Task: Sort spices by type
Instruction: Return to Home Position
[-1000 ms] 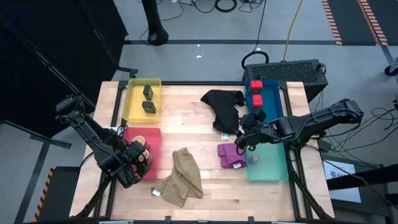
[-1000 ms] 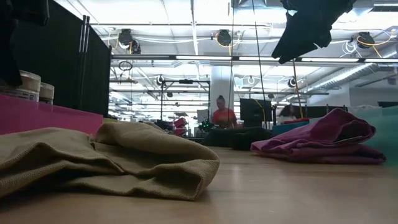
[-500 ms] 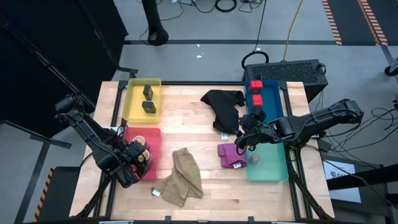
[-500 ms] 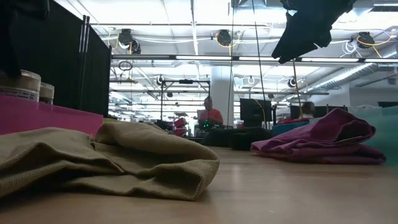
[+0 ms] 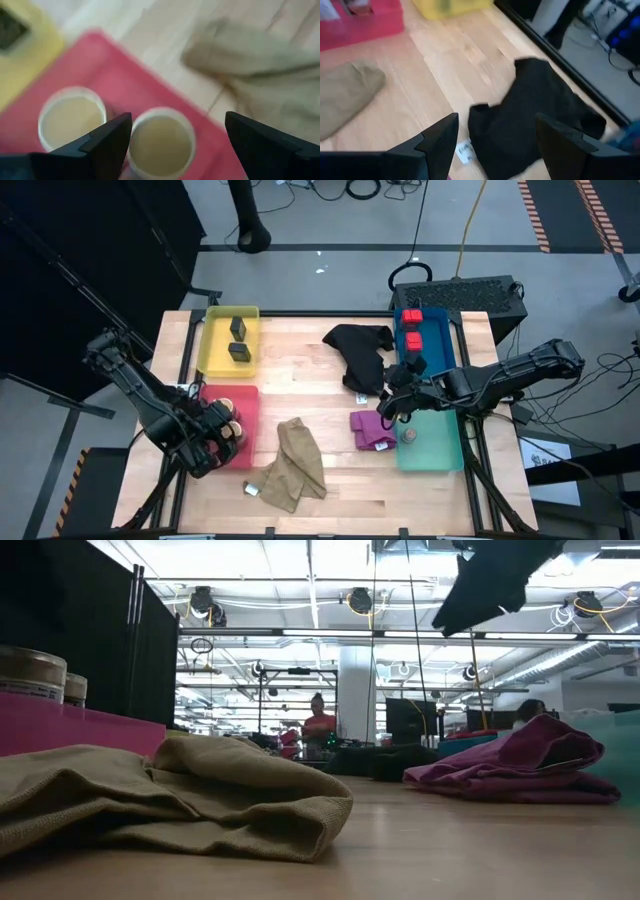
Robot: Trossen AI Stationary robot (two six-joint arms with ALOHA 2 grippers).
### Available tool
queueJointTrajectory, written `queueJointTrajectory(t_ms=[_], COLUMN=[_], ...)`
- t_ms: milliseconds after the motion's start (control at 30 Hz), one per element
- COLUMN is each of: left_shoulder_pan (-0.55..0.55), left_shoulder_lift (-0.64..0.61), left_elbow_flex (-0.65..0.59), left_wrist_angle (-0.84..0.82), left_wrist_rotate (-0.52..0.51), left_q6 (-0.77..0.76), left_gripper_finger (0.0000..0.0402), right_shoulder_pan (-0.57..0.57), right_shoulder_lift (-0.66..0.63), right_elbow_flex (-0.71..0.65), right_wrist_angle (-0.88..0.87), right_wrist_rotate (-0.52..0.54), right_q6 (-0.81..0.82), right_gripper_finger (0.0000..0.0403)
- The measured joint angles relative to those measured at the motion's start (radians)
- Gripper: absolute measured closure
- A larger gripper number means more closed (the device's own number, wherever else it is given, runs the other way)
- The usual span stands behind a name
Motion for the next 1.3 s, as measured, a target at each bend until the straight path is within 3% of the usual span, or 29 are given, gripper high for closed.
queueJointTrajectory(t_ms=[200, 267, 367, 500, 633, 867, 1033, 1167, 1300], left_shoulder_pan=[0.004, 0.012, 0.049, 0.138, 0.269, 0.567, 0.677, 0.732, 0.755], left_shoulder_lift=[-0.012, -0.012, -0.012, 0.005, 0.020, 0.026, -0.004, -0.083, -0.256], left_elbow_flex=[0.067, 0.074, 0.068, 0.046, 0.036, 0.035, -0.058, -0.174, -0.293], left_wrist_angle=[0.112, 0.224, 0.509, 0.925, 1.074, 1.092, 1.252, 1.270, 1.275], left_wrist_rotate=[-0.282, -0.362, -0.375, -0.269, -0.136, 0.139, 0.273, 0.272, 0.242], left_q6=[0.203, 0.344, 0.669, 1.162, 1.451, 1.580, 1.664, 1.644, 1.630], left_gripper_finger=[0.0077, 0.0077, 0.0077, 0.0077, 0.0077, 0.0077, 0.0077, 0.0077, 0.0077], right_shoulder_pan=[0.024, 0.044, 0.076, 0.102, 0.105, 0.091, 0.064, 0.042, 0.029], right_shoulder_lift=[0.000, 0.000, 0.000, -0.001, 0.000, -0.074, -0.238, -0.390, -0.543], right_elbow_flex=[0.000, 0.000, 0.000, -0.018, -0.086, -0.220, -0.358, -0.470, -0.560], right_wrist_angle=[0.181, 0.260, 0.378, 0.567, 0.796, 1.033, 1.103, 1.113, 1.108], right_wrist_rotate=[0.000, -0.001, -0.006, -0.067, -0.161, -0.189, -0.217, -0.235, -0.236], right_q6=[-0.195, -0.280, -0.409, -0.579, -0.772, -0.941, -0.948, -0.916, -0.915], right_gripper_finger=[0.0161, 0.0161, 0.0161, 0.0161, 0.0161, 0.0161, 0.0161, 0.0161, 0.0161])
